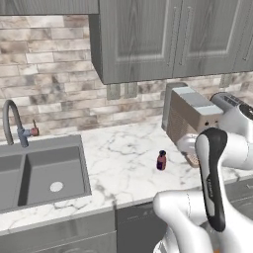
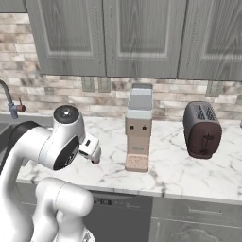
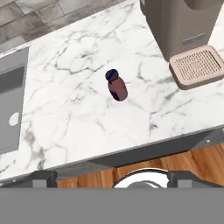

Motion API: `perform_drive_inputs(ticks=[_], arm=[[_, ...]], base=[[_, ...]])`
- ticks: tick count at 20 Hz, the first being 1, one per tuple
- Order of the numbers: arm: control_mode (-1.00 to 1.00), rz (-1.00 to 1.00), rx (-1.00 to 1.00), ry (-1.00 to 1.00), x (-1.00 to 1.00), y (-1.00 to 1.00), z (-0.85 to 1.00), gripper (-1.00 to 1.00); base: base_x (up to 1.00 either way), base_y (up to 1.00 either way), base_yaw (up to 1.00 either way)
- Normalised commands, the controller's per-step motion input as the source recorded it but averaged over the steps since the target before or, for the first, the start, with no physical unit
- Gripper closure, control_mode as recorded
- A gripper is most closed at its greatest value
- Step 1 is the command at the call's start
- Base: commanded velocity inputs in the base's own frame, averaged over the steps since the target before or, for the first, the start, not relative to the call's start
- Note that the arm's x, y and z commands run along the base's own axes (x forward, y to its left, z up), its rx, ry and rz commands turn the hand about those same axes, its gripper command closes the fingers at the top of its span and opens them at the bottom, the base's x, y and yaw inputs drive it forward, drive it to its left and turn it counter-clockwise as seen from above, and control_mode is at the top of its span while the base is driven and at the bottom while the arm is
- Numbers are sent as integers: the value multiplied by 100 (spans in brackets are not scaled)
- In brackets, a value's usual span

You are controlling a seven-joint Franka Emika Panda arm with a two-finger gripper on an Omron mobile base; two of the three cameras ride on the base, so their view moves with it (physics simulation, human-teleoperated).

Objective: There is a wine glass and glass cup on the dining counter. Place the wine bottle next to the wine glass and the juice bottle next to the glass cup.

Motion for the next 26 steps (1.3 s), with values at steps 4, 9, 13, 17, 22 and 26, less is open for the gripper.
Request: perform_drive_inputs(ticks=[4, 9, 13, 17, 22, 26], arm=[[-100, -13, 0, 4, 20, 8, -20, -100], [-100, -10, 0, 3, 23, 8, -15, -100], [-100, -7, -1, 0, 25, 12, -16, -100], [-100, -8, -2, 0, 27, 11, -18, -100], [-100, -9, -1, 0, 29, 12, -19, -100], [-100, -7, -4, 0, 35, 7, -17, -100]], base=[[0, 0, 0], [0, 0, 0], [0, 0, 0], [0, 0, 0], [0, 0, 0], [0, 0, 0]])
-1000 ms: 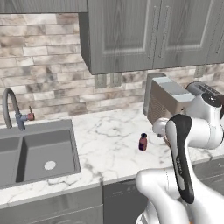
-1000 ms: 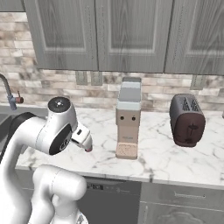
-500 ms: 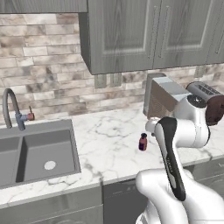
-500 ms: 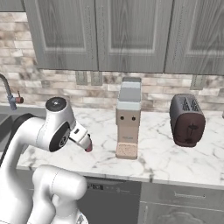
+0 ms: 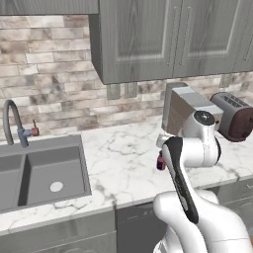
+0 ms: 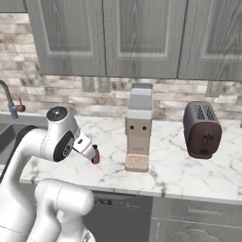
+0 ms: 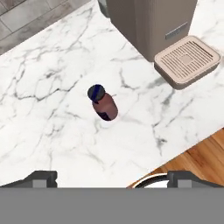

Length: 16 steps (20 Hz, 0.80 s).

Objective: There is a wine glass and glass cup on the dining counter. Place the wine bottle next to the wine glass and the juice bottle next to the glass cup.

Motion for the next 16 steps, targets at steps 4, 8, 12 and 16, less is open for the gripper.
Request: perform_drive_inputs(ticks=[4, 8, 12, 16], arm=[[-100, -5, -4, 5, 39, 2, -14, -100], [-100, -2, -3, 10, 39, 0, -10, -100], [-100, 0, -2, 14, 31, 0, -10, -100], [-100, 0, 0, 16, 26, 0, -17, -100]], base=[[0, 0, 0], [0, 0, 0], [0, 0, 0], [0, 0, 0]])
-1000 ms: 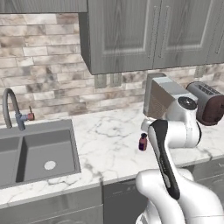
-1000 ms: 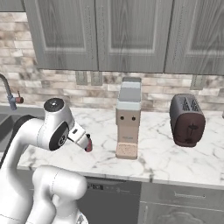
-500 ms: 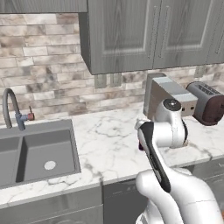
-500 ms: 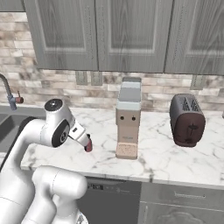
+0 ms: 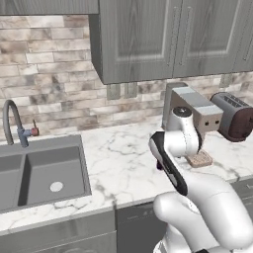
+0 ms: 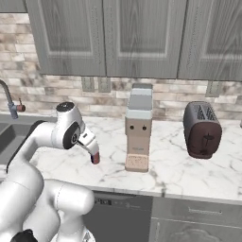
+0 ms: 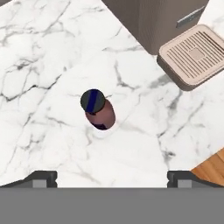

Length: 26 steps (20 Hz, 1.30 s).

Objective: There is a wine glass and glass cup on the dining counter. Place the wine bottle next to the wine glass and the juice bottle next to the glass cup.

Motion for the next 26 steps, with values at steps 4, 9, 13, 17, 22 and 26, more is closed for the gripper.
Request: perform_drive_inputs(ticks=[4, 9, 13, 17, 22, 26], arm=[[-100, 0, 0, 16, 22, 1, -22, -100], [-100, 0, 0, 11, 24, 0, -24, -100], [-100, 0, -5, 2, 24, 0, -26, -100], [-100, 0, -6, 1, 22, 0, -27, -100], [-100, 0, -5, 0, 19, 0, -25, -100], [-100, 0, -1, 1, 20, 0, -24, -100]], base=[[0, 0, 0], [0, 0, 0], [0, 0, 0], [0, 0, 0], [0, 0, 0], [0, 0, 0]])
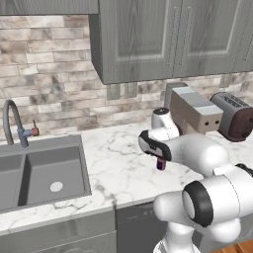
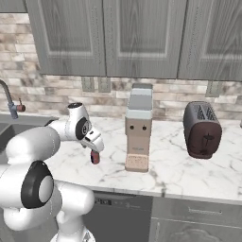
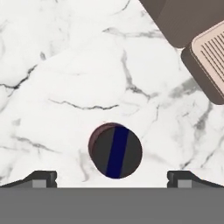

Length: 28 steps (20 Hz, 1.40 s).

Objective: There is a wine glass and glass cup on the dining counter. Place the wine bottle next to the wine glass and the juice bottle next to the glass cup.

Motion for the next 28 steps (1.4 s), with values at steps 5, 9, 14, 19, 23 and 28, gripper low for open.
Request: perform_drive_inputs(ticks=[5, 9, 14, 19, 23, 28], arm=[[-100, 0, 0, 0, 27, 0, -10, -100], [-100, 0, 1, 4, 25, -2, 0, -100], [-100, 0, 1, 4, 18, 0, 0, -100], [-100, 0, 0, 4, 8, 0, 0, -100], [-100, 0, 1, 5, 0, 0, -2, -100], [-100, 0, 1, 3, -2, 1, -3, -100]], base=[[0, 0, 0], [0, 0, 0], [0, 0, 0], [0, 0, 0], [0, 0, 0], [0, 0, 0]])
